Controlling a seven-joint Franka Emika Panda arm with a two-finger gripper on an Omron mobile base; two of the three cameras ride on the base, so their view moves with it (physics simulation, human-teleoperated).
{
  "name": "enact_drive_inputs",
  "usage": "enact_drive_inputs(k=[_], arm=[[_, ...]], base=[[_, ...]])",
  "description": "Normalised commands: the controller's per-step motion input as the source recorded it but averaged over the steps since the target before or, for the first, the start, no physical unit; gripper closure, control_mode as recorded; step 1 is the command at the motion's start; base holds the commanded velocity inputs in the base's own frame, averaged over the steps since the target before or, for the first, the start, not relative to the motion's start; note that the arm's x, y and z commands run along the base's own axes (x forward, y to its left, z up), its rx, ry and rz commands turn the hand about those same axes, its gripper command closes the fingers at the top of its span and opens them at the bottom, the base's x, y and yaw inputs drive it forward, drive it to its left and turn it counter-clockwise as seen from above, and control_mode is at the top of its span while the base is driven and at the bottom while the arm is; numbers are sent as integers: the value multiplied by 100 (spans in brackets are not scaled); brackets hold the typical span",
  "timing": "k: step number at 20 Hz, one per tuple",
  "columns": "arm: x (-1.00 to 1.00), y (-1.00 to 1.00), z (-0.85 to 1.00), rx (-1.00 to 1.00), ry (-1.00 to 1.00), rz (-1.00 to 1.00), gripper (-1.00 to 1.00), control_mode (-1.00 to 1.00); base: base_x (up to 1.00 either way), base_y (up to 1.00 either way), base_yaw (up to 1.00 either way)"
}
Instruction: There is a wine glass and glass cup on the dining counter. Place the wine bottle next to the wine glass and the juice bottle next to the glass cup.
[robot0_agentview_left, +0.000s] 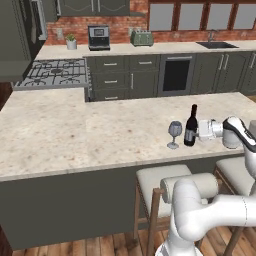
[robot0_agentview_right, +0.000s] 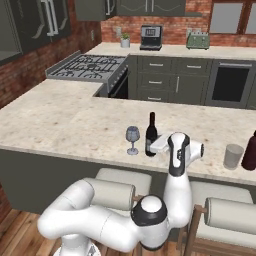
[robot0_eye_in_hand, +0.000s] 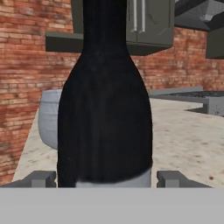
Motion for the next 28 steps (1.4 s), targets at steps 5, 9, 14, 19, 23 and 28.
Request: enact_drive_inputs(k=[5, 9, 14, 19, 23, 28], arm=[[0, -6, -42, 0, -5, 0, 100, -100], [0, 0, -42, 0, -8, 0, 100, -100], [0, 0, -39, 0, -7, 0, -100, -100], [0, 0, -34, 0, -4, 0, -100, -100], [0, 0, -16, 0, 0, 0, -100, -100], [0, 0, -11, 0, 0, 0, -100, -100]], base=[[0, 0, 0], [0, 0, 0], [0, 0, 0], [0, 0, 0], [0, 0, 0], [0, 0, 0]])
